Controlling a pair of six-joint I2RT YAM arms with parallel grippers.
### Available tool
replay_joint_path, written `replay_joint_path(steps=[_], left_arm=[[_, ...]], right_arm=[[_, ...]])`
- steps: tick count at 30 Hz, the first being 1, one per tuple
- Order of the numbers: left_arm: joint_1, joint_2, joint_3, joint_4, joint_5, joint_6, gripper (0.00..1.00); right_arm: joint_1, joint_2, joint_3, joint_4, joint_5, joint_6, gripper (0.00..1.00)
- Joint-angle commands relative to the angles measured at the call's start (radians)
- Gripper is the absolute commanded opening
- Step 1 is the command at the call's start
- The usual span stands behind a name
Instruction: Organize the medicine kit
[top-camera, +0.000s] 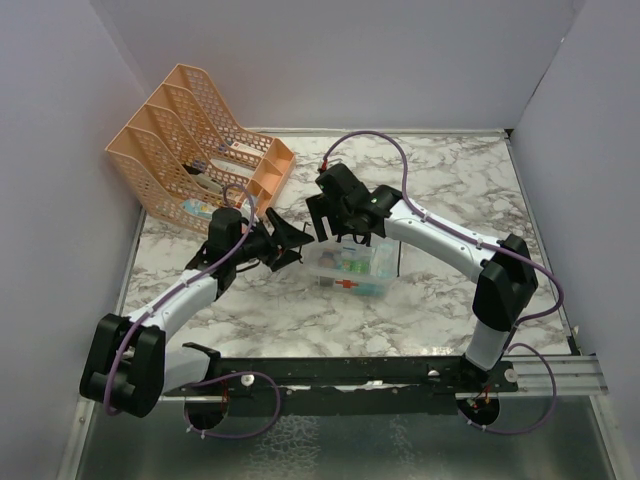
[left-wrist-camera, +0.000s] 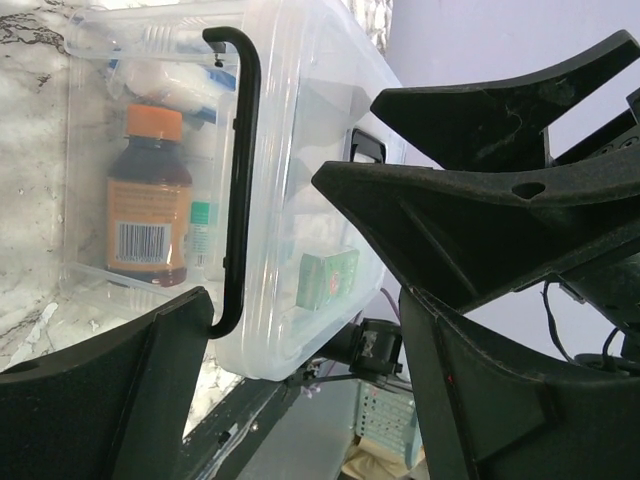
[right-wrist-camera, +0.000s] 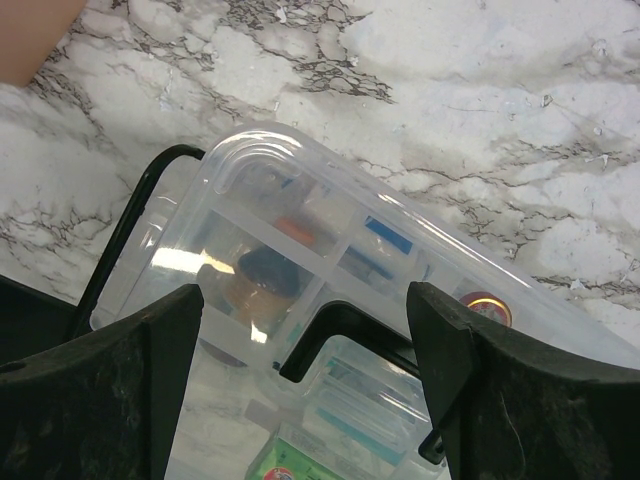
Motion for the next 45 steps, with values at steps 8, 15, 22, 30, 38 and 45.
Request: replay_joint_path(steps=[8,15,22,30,38,45], left_arm=[[-0.065,0.001,0.094,-0.108,-0.052,0.150,0.72],[-0.071,0.015,0.137,-0.208,-0.104,0.272,0.68],[-0.088,0.035,0.153,-0.224,-0.112,0.344,0.60],[-0.126,0.041,0.180,-0.266,-0.161,0.410,0.55],[-0.172,0.060,0.243,-0.380,-0.259,0.503,0.57],[-0.194,0.074,0.271,-0.433,-0.312,0.542,0.56]], right_arm=[[0.012,0.084,-0.054,-0.119,-0.041,0.043,0.82],[0.012,0.085,-0.054,-0.116,-0.044,0.046,0.81],[0.012,0.088,-0.056,-0.116,-0.041,0.045,0.81],[0.012,0.087,-0.057,-0.116,-0.035,0.047,0.81],[0.012,0.087,-0.063,-0.114,-0.037,0.051,0.80],[0.012,0.089,-0.068,-0.110,-0.038,0.050,0.80]])
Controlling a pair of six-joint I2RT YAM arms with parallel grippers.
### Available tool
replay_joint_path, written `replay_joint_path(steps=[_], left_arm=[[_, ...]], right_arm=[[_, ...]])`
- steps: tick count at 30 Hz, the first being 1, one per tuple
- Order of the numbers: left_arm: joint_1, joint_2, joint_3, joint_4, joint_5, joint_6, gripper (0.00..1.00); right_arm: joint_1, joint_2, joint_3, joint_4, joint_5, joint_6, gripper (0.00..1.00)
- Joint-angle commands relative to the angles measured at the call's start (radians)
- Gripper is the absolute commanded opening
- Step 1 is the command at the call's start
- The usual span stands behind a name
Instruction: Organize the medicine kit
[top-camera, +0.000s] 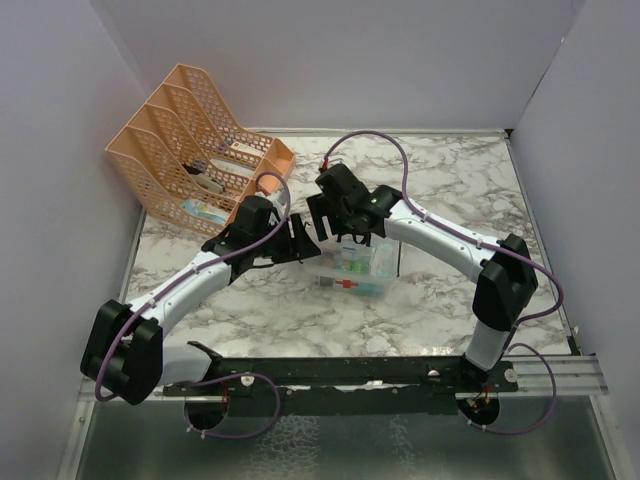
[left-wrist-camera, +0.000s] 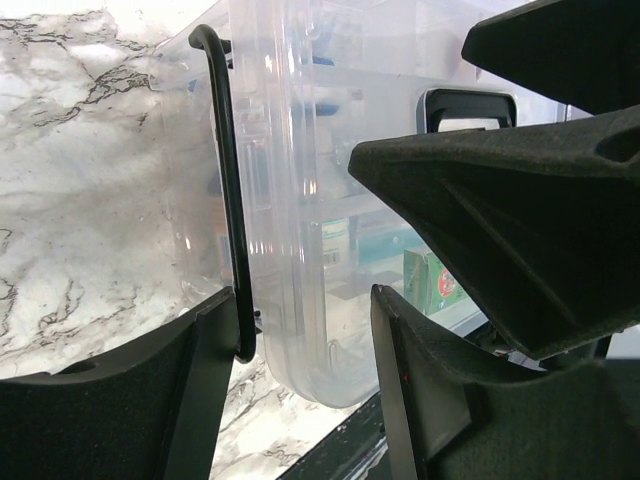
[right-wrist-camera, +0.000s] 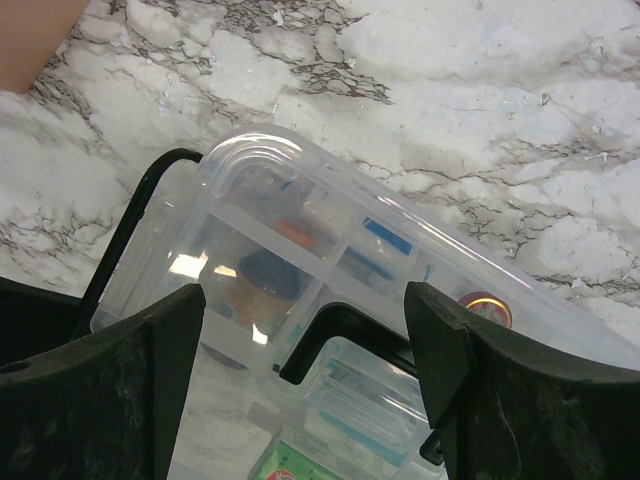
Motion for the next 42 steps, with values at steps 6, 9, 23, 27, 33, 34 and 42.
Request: replay_joint_path(steps=[6,9,23,27,33,34,42], left_arm=[[-0.051,0.004,0.064,-0.074,-0.123,0.080,0.50],[-0.067,0.006,0.076,-0.095,-0.148,0.084,0.50],[-0.088,0.018,0.099,-0.169,-0.215,0.122,0.67],[-0.089,0.008,0.103,-0.174,-0.201,0.121,0.64],[-0.091,-0.014,0.104,-0.186,-0.202,0.116,0.53],[-0.091,-0.014,0.104,-0.189,-0.202,0.116,0.52],[-0.104,-0.006,0.108,-0.198,-0.216,0.121,0.35]], right_arm=[[0.012,0.089,-0.069,-0.107,-0.045,0.034,0.80],[0.012,0.089,-0.071,-0.106,-0.045,0.034,0.80],[0.012,0.091,-0.072,-0.100,-0.047,0.030,0.80],[0.012,0.092,-0.072,-0.098,-0.050,0.030,0.80],[0.012,0.094,-0.074,-0.097,-0.052,0.030,0.80],[0.012,0.094,-0.074,-0.096,-0.052,0.032,0.80],[0.012,0.094,-0.077,-0.096,-0.052,0.034,0.80]])
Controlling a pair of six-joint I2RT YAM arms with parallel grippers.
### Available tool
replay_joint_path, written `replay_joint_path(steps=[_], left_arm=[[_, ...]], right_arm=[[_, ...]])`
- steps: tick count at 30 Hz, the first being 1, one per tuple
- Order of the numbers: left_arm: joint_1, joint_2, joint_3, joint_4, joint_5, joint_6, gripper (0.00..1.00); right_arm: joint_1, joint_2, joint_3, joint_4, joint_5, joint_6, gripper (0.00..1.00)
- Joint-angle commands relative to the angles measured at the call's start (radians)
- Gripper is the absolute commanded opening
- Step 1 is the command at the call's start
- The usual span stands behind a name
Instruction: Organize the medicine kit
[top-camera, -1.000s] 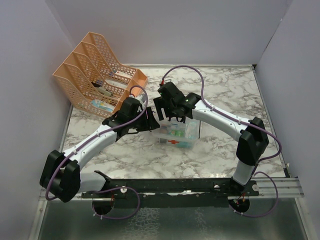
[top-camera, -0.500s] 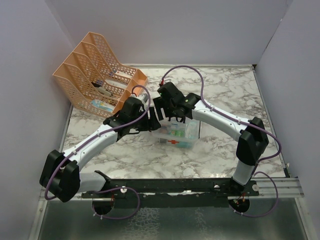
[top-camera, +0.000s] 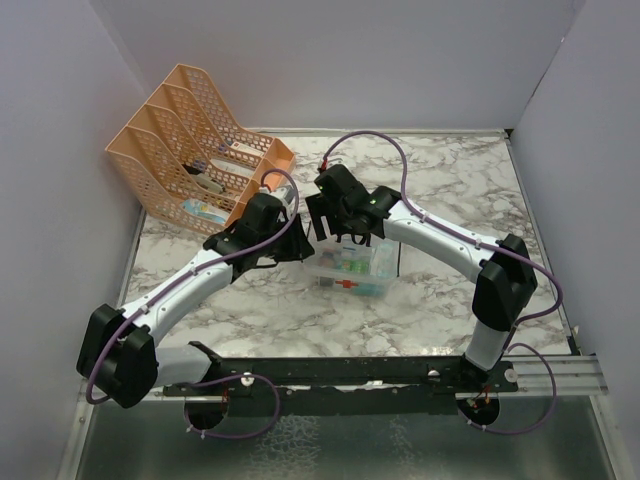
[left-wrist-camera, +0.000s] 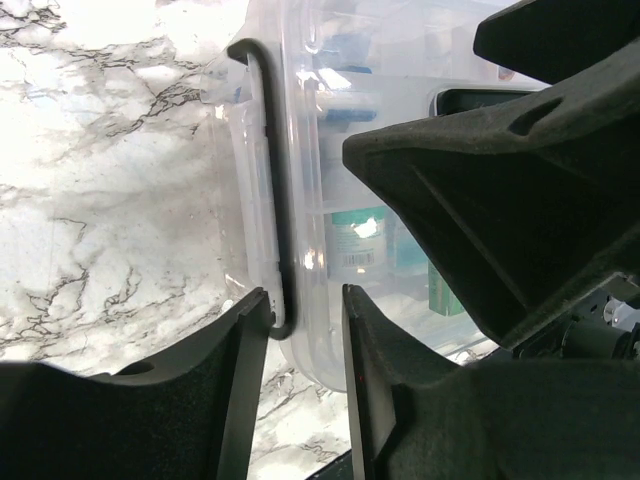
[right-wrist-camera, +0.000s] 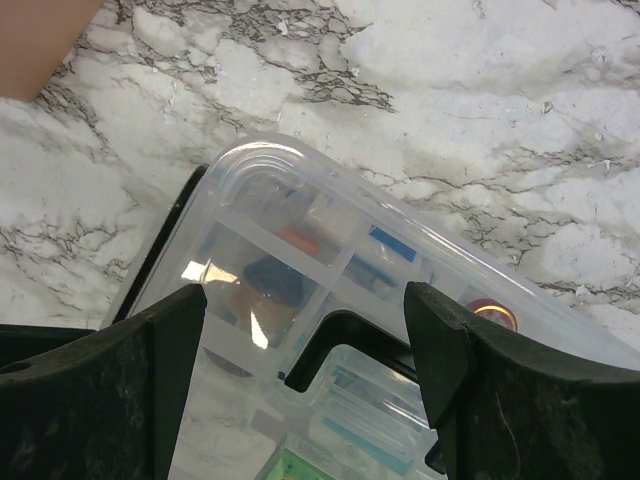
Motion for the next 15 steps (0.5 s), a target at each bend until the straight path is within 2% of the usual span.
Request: replay_joint_path(steps=[1,8,10,15], left_arm=[[-0.020,0.009,0.014,-0.039,-0.025,0.026,0.34],[-0.022,0.014,0.022,-0.040,-0.027,0.027,0.34],[-0.022,0.013,0.030,-0.041,-0.021,0.028,0.38],[-0.021,0.013,0.077,-0.052,-0.043,0.044,0.56]], right_arm=[[0.008,0.091,-0.072,-0.116,-0.060,0.033,0.80],[0.008,0.088,-0.065,-0.117,-0.060,0.039,0.80],[0.008,0.079,-0.051,-0.119,-0.058,0.049,0.80],[0.008,0.030,0.013,-0.092,-0.024,0.079,0.79]])
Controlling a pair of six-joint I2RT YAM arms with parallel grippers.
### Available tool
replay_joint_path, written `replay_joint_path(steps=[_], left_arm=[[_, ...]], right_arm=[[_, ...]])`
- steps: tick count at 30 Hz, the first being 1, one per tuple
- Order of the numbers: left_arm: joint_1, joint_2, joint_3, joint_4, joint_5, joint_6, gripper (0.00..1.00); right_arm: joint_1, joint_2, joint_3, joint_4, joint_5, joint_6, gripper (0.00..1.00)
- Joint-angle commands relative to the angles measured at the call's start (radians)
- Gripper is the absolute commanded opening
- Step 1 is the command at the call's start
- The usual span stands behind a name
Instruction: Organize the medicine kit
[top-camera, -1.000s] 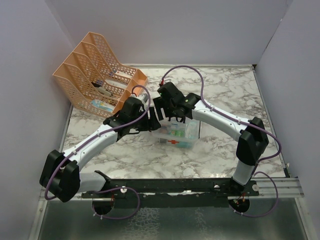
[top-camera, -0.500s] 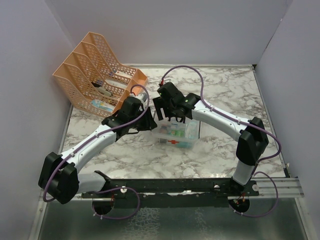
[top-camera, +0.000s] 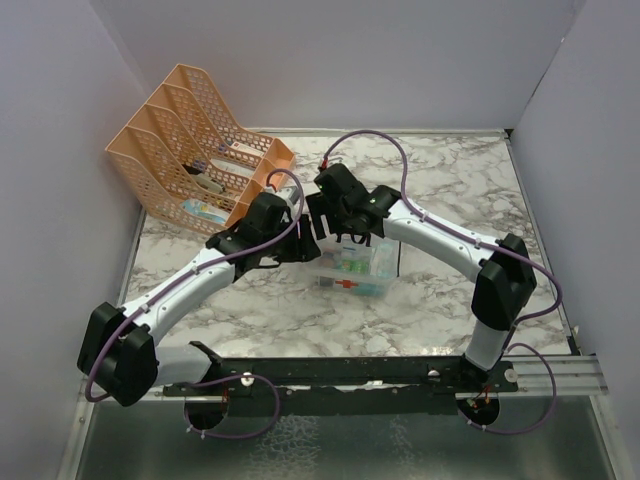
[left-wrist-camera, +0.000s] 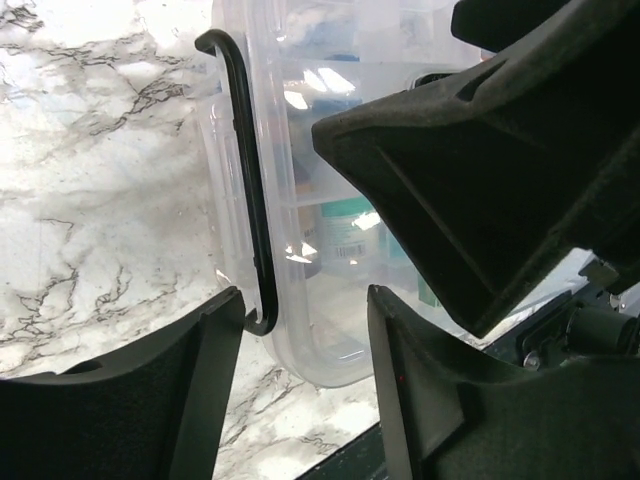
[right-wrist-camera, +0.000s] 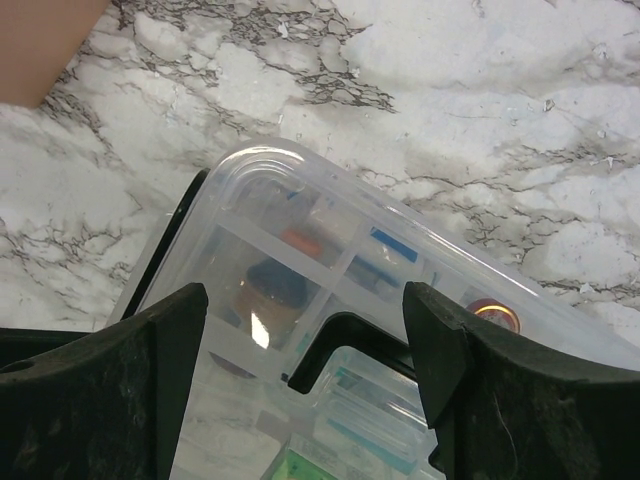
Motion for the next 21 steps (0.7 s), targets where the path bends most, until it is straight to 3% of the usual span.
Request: replay_joint_path(steps=[1,9,15,21], left_arm=[[-0.003,0.015,0.068,-0.032,-0.046,0.033,0.59],[0.016,-0.018,0.123,-0.071,-0.142,0.062,0.80],[0.033,-0.028,0.089,-0.041,-0.123,0.027,0.81],[0.062,0.031,0.065,0.035,-0.011,-0.025,0.74]], right_arm=[[0.008,0.019,0.024,-0.088,-0.007,0.077,0.79],[0.005,-0.174,-0.003,0.018,0.167,0.159,0.80],[-0.035,-0.368,-0.207,-0.022,0.294,0.288,0.85],[-0.124,-0.552,-0.443,-0.047,0.230,0.361,0.89]])
